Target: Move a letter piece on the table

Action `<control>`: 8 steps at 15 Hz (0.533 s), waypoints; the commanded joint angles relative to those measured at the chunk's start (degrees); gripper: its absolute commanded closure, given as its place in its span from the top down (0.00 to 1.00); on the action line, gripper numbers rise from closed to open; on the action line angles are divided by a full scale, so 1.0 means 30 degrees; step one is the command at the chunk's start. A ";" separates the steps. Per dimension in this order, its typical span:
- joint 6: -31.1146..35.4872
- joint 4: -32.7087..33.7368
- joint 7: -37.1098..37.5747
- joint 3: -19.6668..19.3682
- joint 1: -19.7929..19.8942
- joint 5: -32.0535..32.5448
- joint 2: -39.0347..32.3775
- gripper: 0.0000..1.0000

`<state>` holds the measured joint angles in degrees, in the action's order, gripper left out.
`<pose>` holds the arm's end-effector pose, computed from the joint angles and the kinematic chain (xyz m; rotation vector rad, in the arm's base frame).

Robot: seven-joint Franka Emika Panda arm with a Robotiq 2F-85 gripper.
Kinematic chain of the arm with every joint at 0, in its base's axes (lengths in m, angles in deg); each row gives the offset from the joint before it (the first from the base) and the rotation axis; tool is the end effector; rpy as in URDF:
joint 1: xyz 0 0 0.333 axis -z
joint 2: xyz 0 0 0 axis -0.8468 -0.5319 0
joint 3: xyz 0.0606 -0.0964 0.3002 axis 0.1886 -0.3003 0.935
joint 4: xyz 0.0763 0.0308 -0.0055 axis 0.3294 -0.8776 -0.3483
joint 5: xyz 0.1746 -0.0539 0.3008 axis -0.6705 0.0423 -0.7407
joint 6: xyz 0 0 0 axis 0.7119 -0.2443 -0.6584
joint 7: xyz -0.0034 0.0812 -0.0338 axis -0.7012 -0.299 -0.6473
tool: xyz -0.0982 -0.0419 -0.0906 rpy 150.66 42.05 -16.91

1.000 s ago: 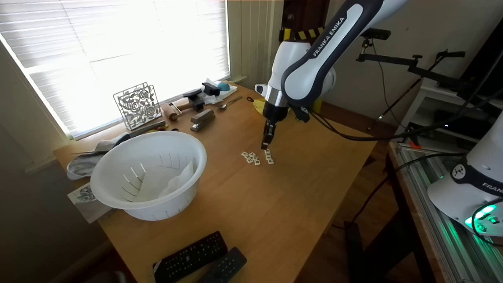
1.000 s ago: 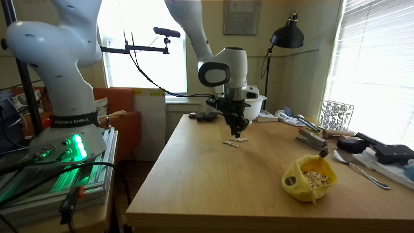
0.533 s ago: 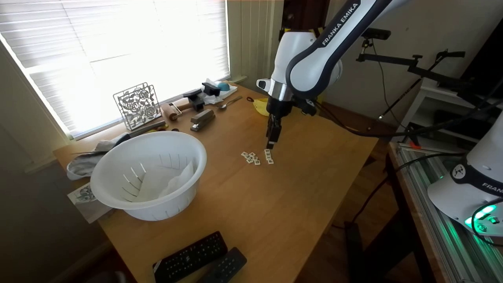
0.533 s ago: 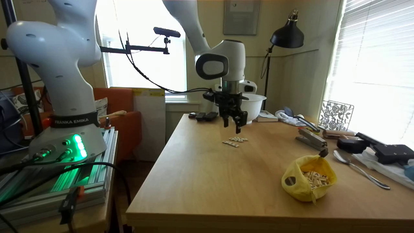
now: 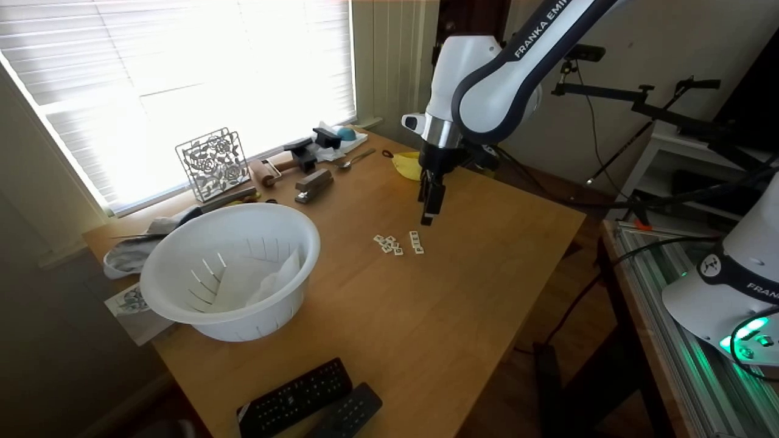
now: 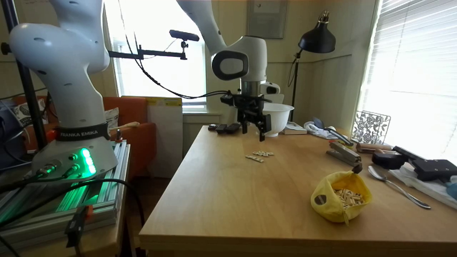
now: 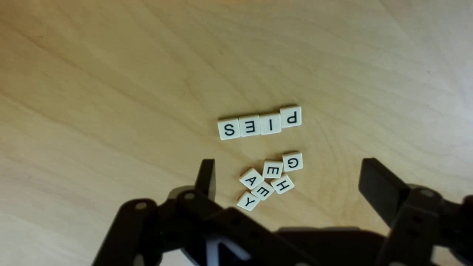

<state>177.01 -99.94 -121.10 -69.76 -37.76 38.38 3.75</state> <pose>0.5049 -0.0980 0.2294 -3.0425 -0.3629 -0.2133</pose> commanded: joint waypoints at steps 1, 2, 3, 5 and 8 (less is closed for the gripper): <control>-0.0685 -0.0668 -0.0123 -0.0897 -0.0822 0.0104 0.1142 1.00; -0.0776 -0.0735 -0.0080 -0.1075 -0.0979 0.0115 0.1296 1.00; -0.0865 -0.0839 0.0067 -0.1247 -0.1156 0.0112 0.1496 1.00; -0.0418 -0.0245 -0.0144 -0.1334 -0.1286 -0.0230 0.0665 1.00; -0.0417 -0.0243 -0.0131 -0.1393 -0.1345 -0.0212 0.0623 1.00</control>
<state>175.91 -100.74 -121.11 -72.66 -40.42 38.40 5.57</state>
